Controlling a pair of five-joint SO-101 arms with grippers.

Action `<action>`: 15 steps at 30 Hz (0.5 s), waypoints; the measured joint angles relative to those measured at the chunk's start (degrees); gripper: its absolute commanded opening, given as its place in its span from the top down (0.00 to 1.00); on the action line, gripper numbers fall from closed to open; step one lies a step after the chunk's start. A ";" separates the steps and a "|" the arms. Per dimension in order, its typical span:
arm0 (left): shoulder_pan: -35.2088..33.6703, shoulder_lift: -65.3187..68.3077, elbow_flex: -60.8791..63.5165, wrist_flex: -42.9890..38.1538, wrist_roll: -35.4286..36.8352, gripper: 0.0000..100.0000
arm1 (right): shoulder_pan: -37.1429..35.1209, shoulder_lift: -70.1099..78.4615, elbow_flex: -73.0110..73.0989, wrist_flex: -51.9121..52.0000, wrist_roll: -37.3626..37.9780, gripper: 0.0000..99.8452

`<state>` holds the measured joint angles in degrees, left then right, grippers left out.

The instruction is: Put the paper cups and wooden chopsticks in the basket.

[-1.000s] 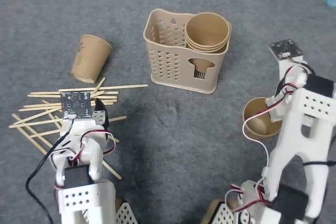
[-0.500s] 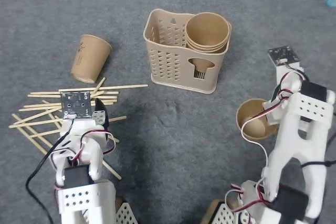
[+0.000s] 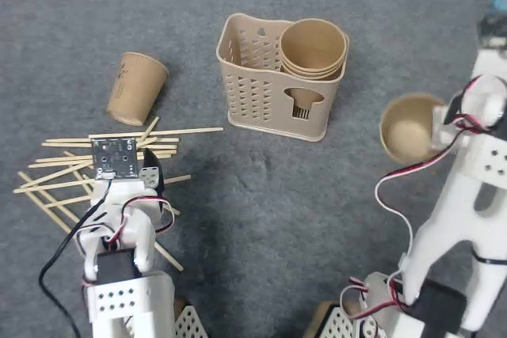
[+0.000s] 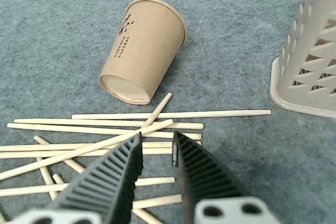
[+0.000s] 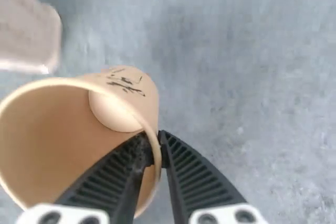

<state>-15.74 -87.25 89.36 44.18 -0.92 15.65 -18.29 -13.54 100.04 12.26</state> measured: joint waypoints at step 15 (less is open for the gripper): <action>0.00 0.00 0.00 0.00 0.00 0.91 | -20.84 16.53 -39.65 0.44 -14.15 0.99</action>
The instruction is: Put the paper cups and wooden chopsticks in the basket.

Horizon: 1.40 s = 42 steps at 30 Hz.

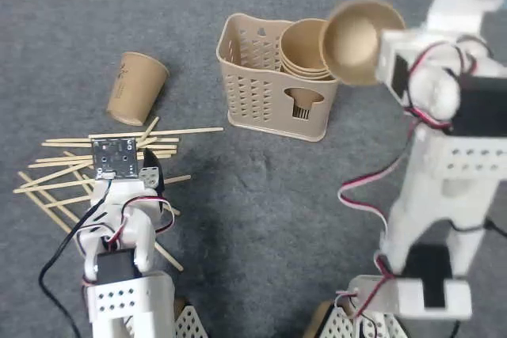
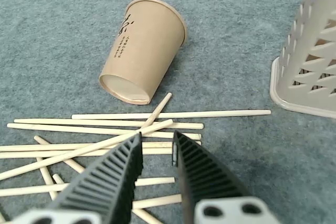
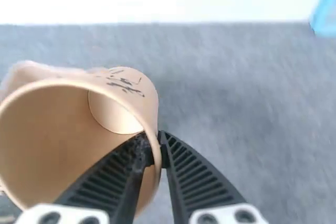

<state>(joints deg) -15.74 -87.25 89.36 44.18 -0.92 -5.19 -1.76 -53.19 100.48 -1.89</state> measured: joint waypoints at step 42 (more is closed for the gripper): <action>0.00 0.00 0.00 0.00 0.00 0.91 | -7.21 2.29 -12.13 0.26 -0.97 0.83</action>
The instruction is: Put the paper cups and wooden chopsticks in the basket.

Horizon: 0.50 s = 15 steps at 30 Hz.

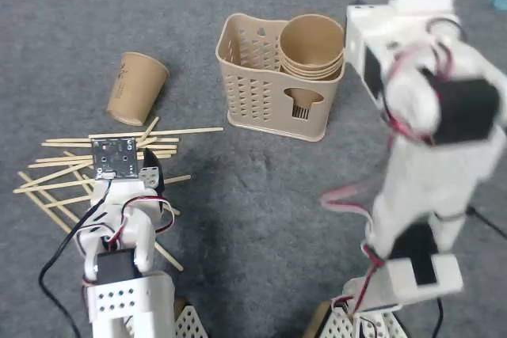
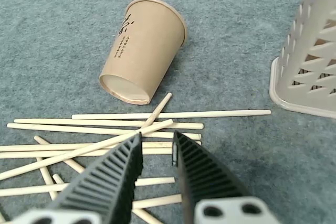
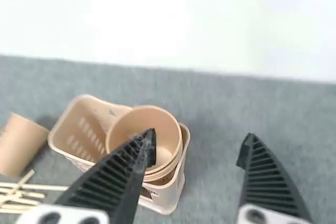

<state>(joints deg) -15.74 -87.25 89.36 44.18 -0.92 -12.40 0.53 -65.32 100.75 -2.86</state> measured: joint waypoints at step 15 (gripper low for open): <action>0.00 0.00 0.00 0.00 0.00 0.91 | 1.32 -26.55 53.80 -0.44 7.82 0.99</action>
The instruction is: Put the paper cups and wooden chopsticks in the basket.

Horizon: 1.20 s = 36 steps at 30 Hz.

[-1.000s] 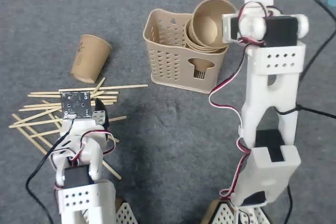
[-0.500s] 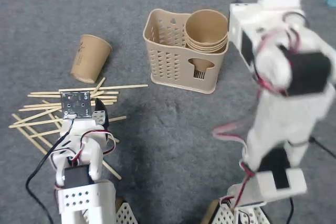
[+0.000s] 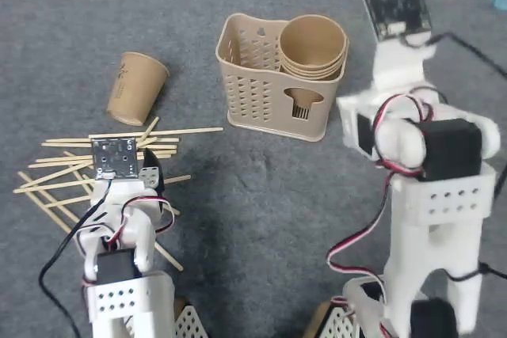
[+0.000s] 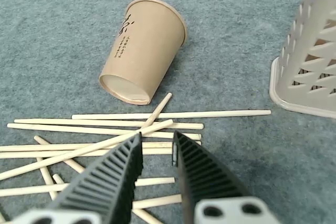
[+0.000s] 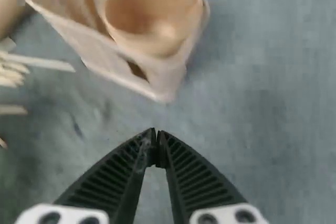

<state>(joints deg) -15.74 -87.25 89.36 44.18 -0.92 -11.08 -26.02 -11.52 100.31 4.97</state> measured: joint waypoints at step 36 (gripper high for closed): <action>-6.51 30.95 -44.40 16.44 0.00 0.91 | 9.41 -35.96 91.60 -49.85 6.42 0.99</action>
<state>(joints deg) -22.24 -56.31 44.97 60.62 -0.92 -1.67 -61.98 80.09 50.46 11.38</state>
